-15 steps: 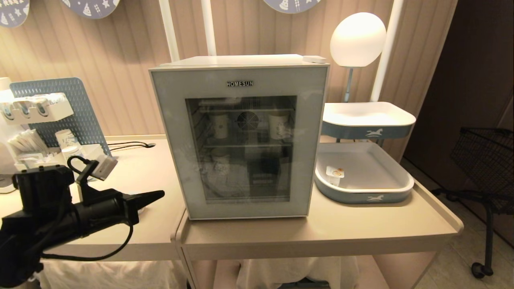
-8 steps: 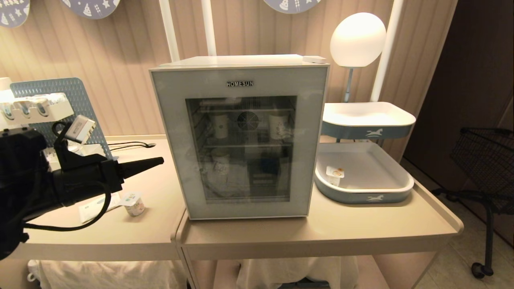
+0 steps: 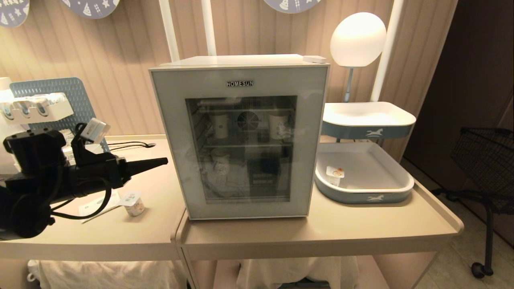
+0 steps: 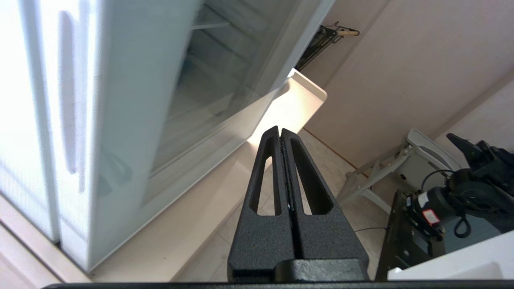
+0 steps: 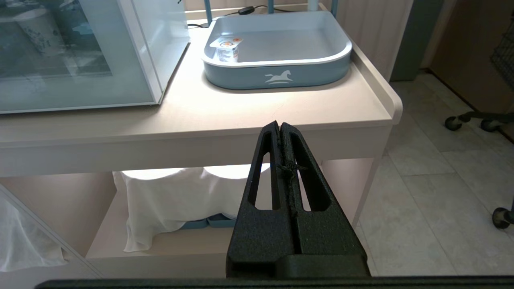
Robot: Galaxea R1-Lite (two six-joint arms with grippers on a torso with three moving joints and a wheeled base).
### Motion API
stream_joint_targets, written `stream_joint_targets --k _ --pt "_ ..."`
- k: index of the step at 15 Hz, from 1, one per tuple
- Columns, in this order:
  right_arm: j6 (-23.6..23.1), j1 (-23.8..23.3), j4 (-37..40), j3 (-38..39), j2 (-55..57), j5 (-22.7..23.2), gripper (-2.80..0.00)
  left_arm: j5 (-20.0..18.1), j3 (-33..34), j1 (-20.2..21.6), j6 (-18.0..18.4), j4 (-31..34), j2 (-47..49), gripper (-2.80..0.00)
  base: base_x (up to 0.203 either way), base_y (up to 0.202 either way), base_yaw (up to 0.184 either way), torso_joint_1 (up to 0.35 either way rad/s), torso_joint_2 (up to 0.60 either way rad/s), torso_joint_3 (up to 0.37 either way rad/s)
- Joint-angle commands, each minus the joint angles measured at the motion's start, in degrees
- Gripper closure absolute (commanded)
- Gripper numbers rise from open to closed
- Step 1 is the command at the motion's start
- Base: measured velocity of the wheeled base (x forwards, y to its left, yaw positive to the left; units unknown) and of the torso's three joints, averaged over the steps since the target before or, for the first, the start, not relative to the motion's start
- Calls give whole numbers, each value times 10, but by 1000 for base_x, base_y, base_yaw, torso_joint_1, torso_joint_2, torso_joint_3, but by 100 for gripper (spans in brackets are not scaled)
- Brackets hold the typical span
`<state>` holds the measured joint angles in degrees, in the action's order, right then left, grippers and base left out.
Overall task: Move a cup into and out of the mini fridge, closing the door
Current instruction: Open the freezer door
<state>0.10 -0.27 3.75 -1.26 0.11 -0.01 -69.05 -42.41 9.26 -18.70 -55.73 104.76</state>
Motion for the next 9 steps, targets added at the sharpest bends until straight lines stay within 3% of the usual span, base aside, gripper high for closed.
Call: stream_joint_targets --k 1,7,9 --pt "0 0 0 0 0 0 0 -4 -5 4 -2 -4 24 0 0 0 0 0 0 0" --pt "0 -1 -4 1 -1 0 0 -14 -38 3 4 -7 56 0 0 0 0 0 0 0" --pt "0 0 -4 1 -1 0 0 -52 -72 1 5 -7 80 0 0 0 0 0 0 0"
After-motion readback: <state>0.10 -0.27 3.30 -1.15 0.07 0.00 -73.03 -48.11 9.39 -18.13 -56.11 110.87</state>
